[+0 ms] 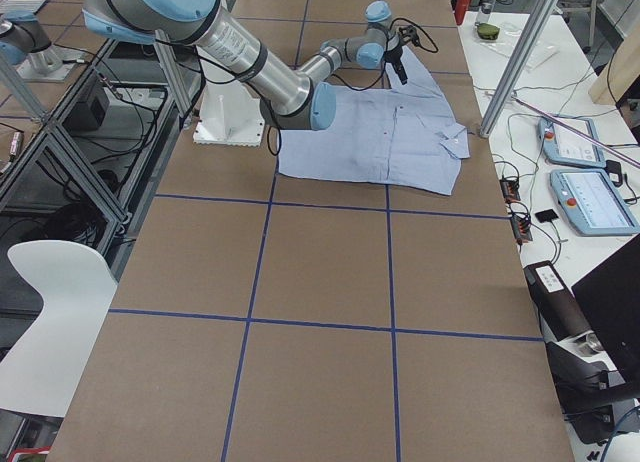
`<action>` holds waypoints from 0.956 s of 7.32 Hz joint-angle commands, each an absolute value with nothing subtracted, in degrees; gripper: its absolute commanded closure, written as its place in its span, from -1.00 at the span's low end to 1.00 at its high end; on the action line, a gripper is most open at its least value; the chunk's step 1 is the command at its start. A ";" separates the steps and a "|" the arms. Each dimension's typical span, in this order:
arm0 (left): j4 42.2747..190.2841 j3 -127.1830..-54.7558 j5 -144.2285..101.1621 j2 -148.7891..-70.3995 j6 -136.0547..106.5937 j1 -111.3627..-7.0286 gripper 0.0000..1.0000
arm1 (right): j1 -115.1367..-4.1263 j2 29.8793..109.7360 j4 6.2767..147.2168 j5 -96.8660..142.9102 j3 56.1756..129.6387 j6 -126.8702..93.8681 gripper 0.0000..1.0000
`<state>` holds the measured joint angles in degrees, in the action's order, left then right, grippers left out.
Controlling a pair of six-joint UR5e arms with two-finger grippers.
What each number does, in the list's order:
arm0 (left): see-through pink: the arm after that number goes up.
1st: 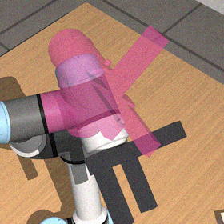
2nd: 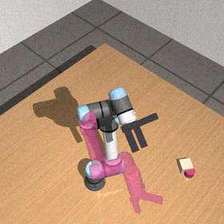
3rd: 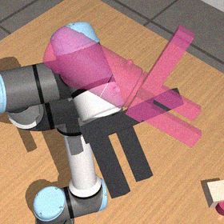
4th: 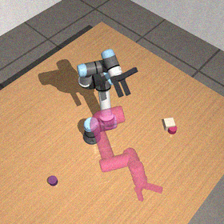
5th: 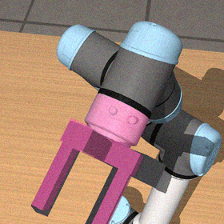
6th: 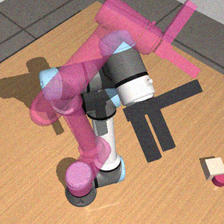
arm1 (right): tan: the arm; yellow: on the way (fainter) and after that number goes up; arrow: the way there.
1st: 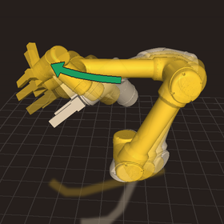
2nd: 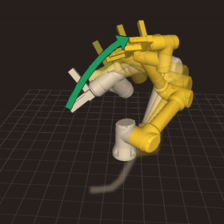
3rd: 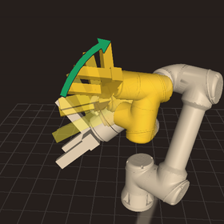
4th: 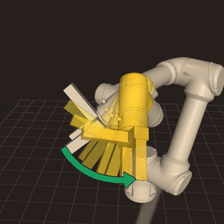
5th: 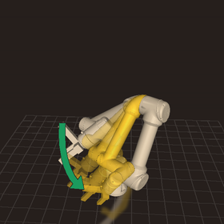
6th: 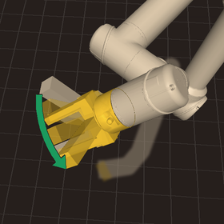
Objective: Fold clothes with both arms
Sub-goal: 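Lay the sleeve across the chest near the collar and open the right gripper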
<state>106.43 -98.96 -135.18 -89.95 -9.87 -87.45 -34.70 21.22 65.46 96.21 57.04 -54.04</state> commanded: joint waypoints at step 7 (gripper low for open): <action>140.93 -88.44 -118.09 -89.38 -58.13 -69.47 -0.98 | -50.43 46.36 100.17 117.14 99.88 -46.62 -0.99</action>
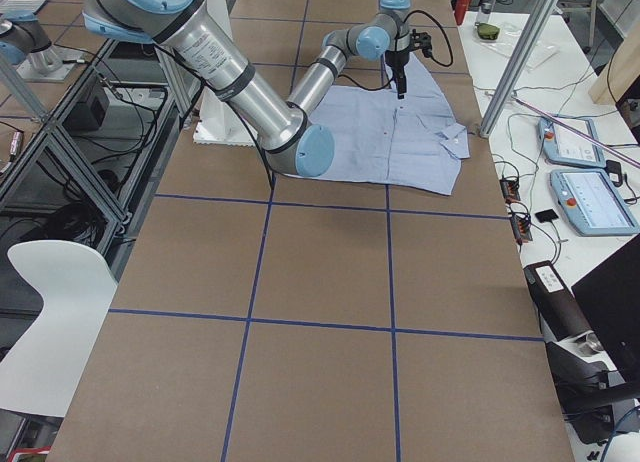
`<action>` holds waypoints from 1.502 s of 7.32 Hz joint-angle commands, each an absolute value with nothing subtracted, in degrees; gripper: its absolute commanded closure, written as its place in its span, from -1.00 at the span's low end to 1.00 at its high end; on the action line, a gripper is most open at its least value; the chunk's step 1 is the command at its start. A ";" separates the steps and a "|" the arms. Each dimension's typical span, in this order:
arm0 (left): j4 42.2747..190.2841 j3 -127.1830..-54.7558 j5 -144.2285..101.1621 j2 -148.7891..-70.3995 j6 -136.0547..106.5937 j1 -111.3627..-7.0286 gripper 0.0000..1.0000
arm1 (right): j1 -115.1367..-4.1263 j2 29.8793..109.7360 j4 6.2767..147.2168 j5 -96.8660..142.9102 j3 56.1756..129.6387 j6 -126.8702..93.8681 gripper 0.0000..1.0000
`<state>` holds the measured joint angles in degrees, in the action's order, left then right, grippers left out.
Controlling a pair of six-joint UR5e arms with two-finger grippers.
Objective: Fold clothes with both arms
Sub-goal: 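Lay the sleeve across the chest near the collar and open the right gripper, then raise the right gripper away while the left gripper grasps the other sleeve cuff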
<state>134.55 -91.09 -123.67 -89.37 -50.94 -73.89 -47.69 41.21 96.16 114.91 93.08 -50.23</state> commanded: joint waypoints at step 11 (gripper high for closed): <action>146.07 -74.53 -111.62 -97.38 -63.28 -61.70 -0.98 | -60.12 64.42 104.41 124.28 114.35 -29.62 -0.99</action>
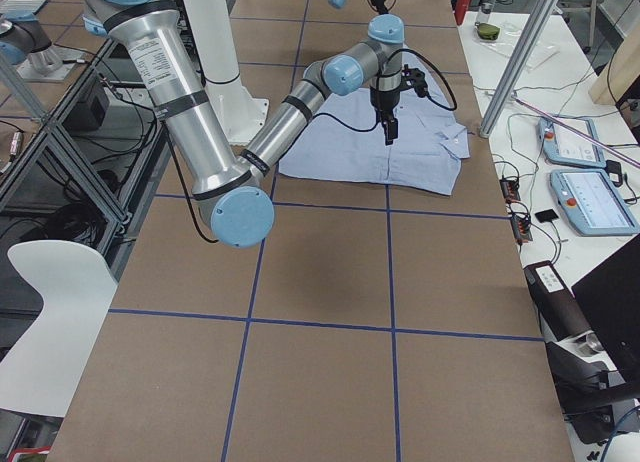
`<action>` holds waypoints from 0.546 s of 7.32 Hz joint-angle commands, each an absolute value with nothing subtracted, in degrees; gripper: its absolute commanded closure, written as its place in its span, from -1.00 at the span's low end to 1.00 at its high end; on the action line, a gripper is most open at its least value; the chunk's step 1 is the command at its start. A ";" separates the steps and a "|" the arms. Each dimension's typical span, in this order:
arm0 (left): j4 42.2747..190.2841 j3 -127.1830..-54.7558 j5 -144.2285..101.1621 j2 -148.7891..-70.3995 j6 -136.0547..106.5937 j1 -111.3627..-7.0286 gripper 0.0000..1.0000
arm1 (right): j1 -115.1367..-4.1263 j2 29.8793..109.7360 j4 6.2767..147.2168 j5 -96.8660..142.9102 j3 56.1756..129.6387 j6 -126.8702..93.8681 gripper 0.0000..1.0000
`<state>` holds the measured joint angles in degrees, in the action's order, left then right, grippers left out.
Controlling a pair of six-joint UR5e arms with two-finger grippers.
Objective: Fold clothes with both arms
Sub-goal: 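Raise the right gripper away while the left gripper grasps the other sleeve cuff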
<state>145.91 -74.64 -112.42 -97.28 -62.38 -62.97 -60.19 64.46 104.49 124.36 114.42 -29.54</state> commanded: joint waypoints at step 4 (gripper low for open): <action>147.30 -70.76 -109.95 -99.14 -63.28 -60.21 -0.32 | -60.03 63.98 104.41 124.10 114.17 -29.71 -0.99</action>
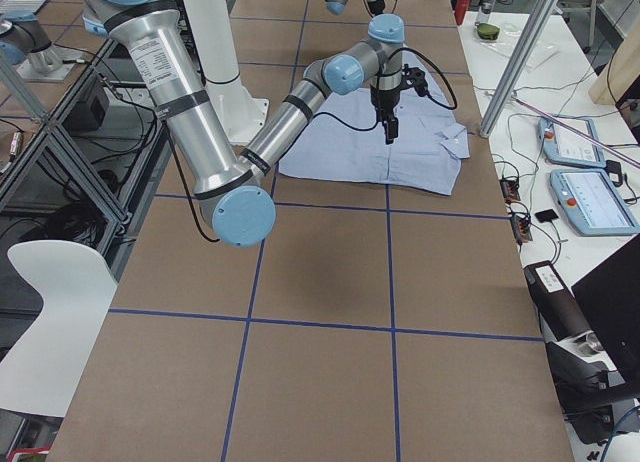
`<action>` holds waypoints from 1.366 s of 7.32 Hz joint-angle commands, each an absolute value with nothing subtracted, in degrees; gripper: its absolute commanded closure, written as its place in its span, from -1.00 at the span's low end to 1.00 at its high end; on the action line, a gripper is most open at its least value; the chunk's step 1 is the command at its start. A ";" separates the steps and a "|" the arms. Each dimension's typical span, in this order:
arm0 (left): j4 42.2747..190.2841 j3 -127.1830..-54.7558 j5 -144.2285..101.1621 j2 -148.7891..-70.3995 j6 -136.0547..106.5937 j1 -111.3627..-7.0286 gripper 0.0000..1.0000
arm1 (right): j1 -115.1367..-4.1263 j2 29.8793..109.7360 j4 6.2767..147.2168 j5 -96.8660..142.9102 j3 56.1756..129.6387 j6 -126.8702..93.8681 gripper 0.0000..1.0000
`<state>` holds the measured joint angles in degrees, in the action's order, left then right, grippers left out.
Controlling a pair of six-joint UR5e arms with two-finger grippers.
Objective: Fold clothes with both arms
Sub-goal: 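Raise the right gripper away while the left gripper grasps the other sleeve cuff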
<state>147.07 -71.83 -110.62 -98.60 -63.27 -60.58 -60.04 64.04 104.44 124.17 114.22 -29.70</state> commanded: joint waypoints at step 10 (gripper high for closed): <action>145.99 -72.58 -112.57 -99.84 -63.10 -60.29 1.00 | -60.03 64.25 104.41 123.75 114.08 -29.79 -0.99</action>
